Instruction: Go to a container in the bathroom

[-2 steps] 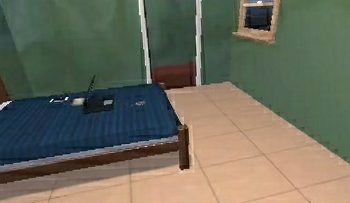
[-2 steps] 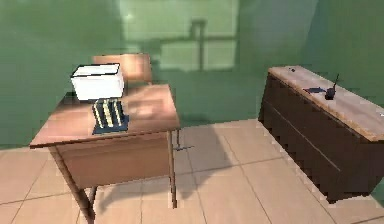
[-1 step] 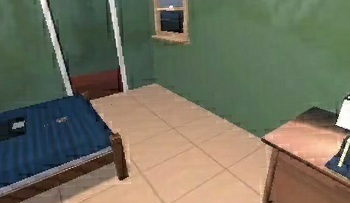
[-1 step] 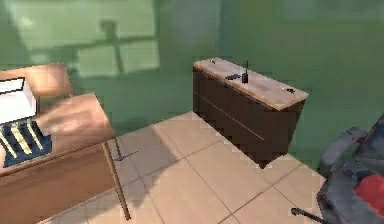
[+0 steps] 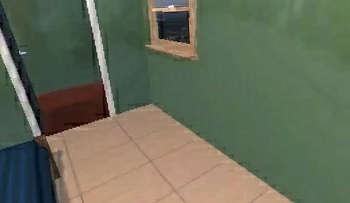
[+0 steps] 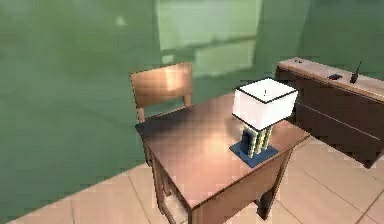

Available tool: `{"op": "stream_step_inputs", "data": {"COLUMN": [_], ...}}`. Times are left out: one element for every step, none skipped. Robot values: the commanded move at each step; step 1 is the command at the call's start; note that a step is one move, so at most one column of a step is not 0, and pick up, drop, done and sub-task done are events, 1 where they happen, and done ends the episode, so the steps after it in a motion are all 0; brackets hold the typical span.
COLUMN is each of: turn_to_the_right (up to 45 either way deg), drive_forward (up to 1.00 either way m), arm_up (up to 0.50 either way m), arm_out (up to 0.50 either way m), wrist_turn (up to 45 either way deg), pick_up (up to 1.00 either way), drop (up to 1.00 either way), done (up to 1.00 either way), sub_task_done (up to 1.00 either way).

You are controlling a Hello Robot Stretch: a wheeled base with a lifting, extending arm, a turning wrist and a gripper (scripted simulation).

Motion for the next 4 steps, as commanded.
{"op": "stream_step_inputs", "data": {"turn_to_the_right": [0.0, -30.0, -3.0, 0.0], "drive_forward": [0.6, 0.0, 0.0, 1.0], "arm_up": [0.0, 0.0, 0.0, 0.0], "arm_out": [0.0, 0.0, 0.0, 0.0], "wrist_turn": [0.0, 0.0, 0.0, 0.0], "pick_up": [0.0, 0.0, 0.0, 0.0], "drop": [0.0, 0.0, 0.0, 0.0], "done": [0.0, 0.0, 0.0, 0.0], "sub_task_done": [0.0, 0.0, 0.0, 0.0]}}
